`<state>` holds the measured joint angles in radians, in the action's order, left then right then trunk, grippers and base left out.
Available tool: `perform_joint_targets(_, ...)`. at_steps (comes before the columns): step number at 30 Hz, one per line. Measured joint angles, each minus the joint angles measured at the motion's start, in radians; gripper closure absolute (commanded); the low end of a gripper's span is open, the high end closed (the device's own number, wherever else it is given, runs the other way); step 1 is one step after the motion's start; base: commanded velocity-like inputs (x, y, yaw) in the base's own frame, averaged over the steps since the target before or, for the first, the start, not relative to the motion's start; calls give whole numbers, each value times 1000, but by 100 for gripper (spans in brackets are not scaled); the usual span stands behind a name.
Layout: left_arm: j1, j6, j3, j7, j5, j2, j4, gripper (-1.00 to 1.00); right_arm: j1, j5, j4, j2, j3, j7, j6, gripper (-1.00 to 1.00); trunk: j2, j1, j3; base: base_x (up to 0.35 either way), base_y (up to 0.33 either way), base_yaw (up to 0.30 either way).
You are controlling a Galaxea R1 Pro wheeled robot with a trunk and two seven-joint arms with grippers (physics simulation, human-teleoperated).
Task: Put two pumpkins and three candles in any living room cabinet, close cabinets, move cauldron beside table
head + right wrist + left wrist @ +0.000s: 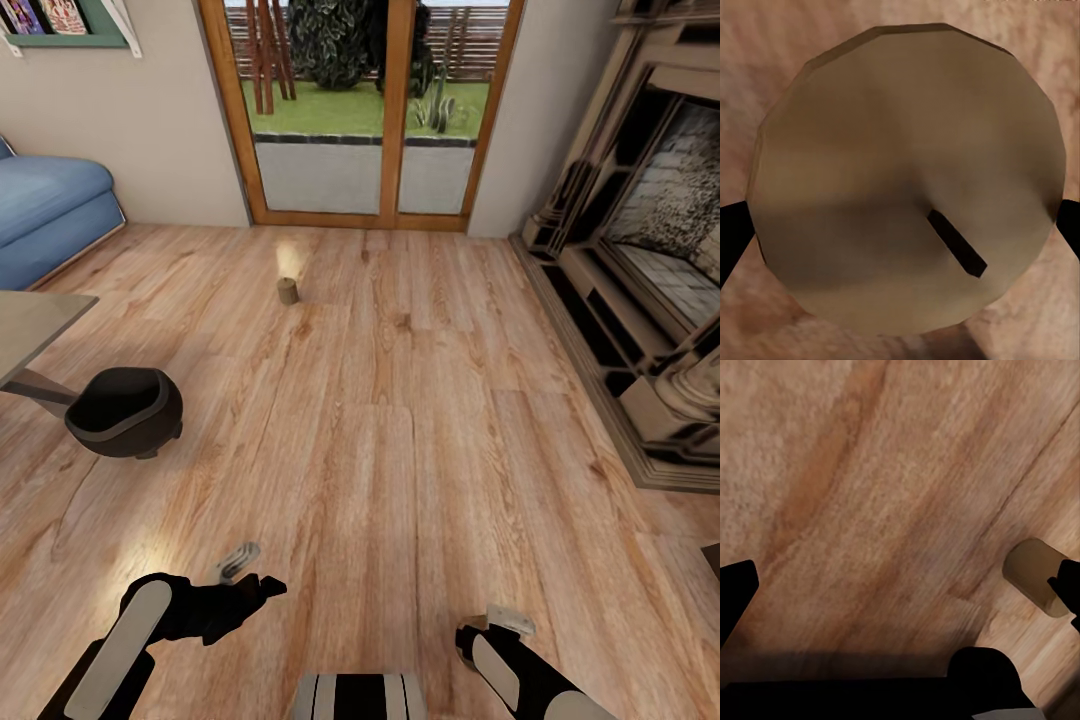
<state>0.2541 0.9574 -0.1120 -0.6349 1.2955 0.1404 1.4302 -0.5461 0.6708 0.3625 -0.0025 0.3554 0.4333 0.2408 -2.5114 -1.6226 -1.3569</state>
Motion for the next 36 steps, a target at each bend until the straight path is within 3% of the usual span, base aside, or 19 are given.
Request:
perform_joint_targets(13, 0, 0, 0, 0, 0, 0, 0, -100, -1, -15, 0, 1, -1, 17, 3, -100, -1, -1, -8, 0, 0, 0)
perform_joint_targets(14, 0, 0, 0, 0, 0, 0, 0, -100, -1, -14, 0, 1, -1, 16, 3, 100, -1, -1, -8, 0, 0, 0)
perform_joint_targets(30, 0, 0, 0, 1, 0, 0, 0, -100, -1, -14, -1, 2, -1, 19, 2, 100, -1, -1, -8, 0, 0, 0)
perform_joint_targets(36, 0, -1, 3, 1, 1, 0, 0, -100, 0, 3, 0, 2, -1, -3, -2, 100, 0, 0, 4, 0, 0, 0)
